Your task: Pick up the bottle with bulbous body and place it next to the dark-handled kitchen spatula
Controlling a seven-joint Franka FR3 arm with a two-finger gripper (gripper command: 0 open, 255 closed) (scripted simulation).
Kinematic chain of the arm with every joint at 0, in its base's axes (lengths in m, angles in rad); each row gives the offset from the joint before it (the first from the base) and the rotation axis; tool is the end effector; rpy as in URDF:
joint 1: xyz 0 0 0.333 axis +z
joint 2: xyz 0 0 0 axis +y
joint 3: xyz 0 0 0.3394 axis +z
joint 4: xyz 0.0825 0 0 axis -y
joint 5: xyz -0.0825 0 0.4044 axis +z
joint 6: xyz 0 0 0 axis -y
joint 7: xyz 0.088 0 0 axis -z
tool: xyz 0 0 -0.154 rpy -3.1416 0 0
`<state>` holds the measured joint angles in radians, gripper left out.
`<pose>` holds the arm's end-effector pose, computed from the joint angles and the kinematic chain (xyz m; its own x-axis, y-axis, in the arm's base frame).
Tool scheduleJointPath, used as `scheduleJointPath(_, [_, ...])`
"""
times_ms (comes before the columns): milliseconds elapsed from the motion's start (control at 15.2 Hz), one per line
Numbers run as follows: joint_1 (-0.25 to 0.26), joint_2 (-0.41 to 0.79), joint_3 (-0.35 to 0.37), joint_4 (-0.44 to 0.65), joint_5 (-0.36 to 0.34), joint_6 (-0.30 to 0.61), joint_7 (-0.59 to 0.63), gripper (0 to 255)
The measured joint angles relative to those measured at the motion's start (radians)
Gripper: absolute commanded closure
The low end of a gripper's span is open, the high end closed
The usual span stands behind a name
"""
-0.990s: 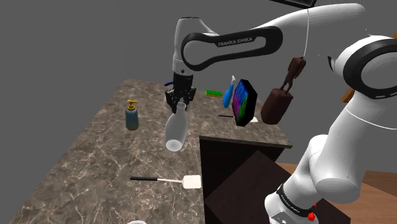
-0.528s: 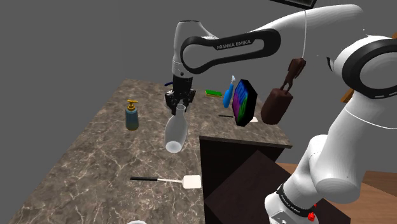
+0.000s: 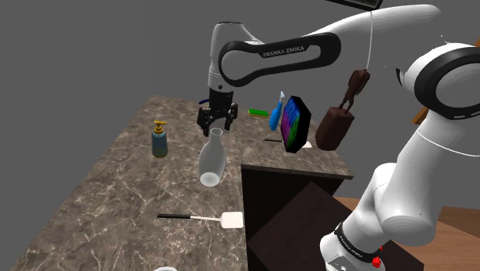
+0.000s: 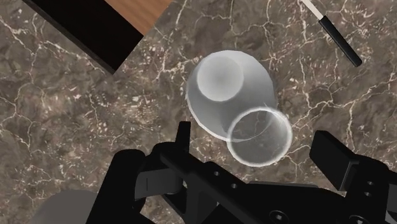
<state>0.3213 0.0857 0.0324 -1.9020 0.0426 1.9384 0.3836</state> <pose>0.5564 0.2102 0.4178 0.9971 -0.0455 -0.0616 -0.0468 -0.9987 -0.0201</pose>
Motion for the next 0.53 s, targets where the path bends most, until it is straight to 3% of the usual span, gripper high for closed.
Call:
scheduleJointPath(264, [-0.001, -0.013, -0.001, 0.084, -0.001, -0.095, 0.002, 0])
scheduleJointPath(528, [-0.002, -0.014, -0.001, 0.094, -0.001, -0.108, 0.001, 0])
